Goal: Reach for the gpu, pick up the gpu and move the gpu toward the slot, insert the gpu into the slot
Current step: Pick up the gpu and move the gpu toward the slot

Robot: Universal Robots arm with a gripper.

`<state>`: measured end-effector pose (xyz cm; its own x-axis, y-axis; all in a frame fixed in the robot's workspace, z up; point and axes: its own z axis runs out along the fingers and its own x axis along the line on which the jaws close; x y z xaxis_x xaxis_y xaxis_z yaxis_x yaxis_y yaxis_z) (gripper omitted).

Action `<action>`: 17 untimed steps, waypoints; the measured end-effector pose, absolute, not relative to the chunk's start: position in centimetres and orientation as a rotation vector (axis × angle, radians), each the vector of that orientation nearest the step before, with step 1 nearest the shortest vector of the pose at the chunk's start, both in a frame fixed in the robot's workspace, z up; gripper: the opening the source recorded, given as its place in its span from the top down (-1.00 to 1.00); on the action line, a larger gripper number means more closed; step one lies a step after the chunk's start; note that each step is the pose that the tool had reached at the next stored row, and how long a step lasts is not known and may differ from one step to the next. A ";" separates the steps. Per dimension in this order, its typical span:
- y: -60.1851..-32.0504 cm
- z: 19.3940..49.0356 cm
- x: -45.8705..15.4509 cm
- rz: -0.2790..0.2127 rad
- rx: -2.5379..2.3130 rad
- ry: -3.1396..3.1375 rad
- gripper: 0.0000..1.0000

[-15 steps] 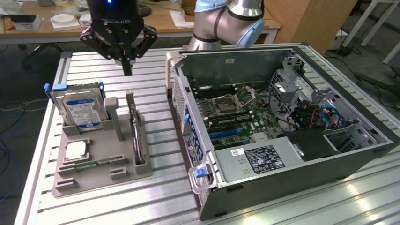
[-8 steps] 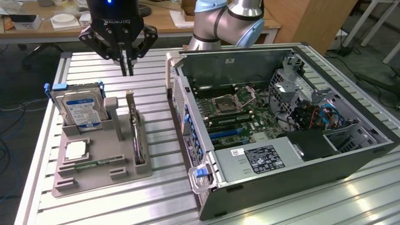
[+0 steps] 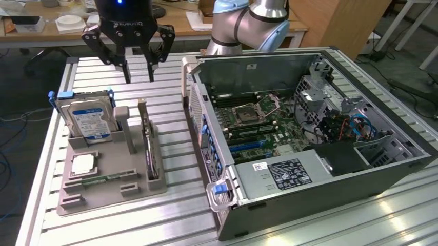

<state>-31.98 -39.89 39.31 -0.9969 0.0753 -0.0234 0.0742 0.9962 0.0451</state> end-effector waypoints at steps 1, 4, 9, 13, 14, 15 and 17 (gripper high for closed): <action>-39.9 39.3 -32.0 0.069 0.116 3.114 0.06; -39.9 39.3 -32.0 0.068 0.068 3.116 0.06; -39.9 39.3 -32.0 0.064 0.000 3.118 0.06; -40.1 39.2 -32.0 0.063 -0.001 3.118 0.06; -40.2 39.2 -32.0 0.063 -0.001 3.118 0.06; -40.3 39.2 -32.0 0.062 -0.001 3.118 0.06; -40.5 39.1 -32.1 0.061 -0.001 3.118 0.06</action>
